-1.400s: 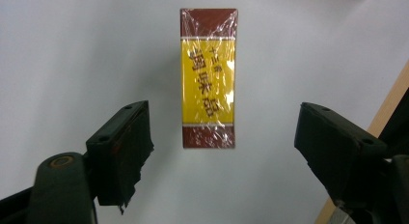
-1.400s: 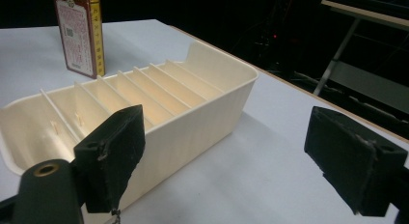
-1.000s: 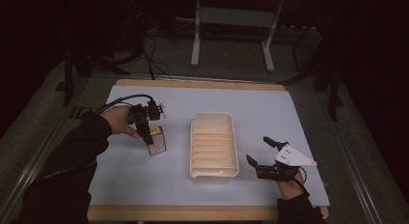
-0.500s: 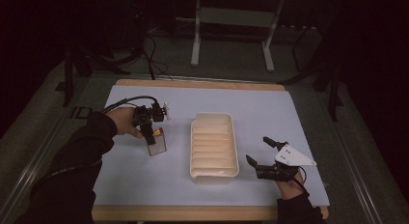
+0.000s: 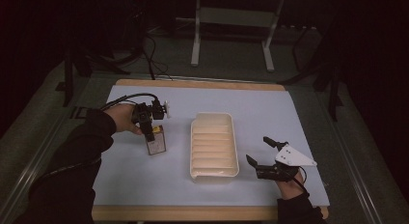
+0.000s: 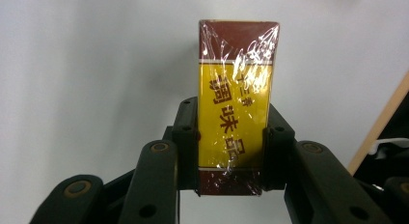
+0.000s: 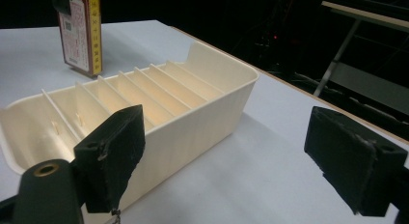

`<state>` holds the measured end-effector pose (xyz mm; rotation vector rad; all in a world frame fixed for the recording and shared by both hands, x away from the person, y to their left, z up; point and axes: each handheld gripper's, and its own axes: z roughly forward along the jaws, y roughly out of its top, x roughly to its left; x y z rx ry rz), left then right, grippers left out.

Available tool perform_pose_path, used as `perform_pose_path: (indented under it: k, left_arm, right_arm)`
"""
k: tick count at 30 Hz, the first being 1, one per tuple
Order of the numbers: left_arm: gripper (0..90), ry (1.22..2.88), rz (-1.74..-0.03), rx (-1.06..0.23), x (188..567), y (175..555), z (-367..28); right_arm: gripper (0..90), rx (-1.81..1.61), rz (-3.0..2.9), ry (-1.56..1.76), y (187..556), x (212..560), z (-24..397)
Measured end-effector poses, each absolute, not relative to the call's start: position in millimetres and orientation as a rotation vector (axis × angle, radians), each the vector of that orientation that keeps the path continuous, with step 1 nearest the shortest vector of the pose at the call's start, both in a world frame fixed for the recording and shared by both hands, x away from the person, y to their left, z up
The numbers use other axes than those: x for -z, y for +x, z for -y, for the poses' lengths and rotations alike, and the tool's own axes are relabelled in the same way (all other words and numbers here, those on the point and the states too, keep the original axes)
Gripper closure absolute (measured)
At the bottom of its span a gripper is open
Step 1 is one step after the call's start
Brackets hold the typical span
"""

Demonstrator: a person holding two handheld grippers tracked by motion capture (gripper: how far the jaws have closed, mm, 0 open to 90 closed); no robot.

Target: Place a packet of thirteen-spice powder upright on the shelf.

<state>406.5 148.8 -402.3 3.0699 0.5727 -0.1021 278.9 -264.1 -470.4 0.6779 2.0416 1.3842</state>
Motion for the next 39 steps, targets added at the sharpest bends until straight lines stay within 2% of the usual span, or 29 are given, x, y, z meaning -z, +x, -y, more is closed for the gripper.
perform_pose_path:
  k: [12,28,39]
  left_arm:
    - [67.6,3.087,-0.502,0.063,379.5,401.6,-137.4]
    - [67.7,3.023,-0.412,-0.044,331.1,398.0,-121.4]
    - [67.8,2.963,-0.342,-0.104,305.7,395.8,-96.6]
  right_arm:
    - [14.3,-1.386,-2.042,0.681,279.0,470.2,264.3]
    - [14.3,-1.389,-2.041,0.681,279.1,470.1,264.2]
    - [14.3,-1.388,-2.042,0.676,278.8,470.1,263.8]
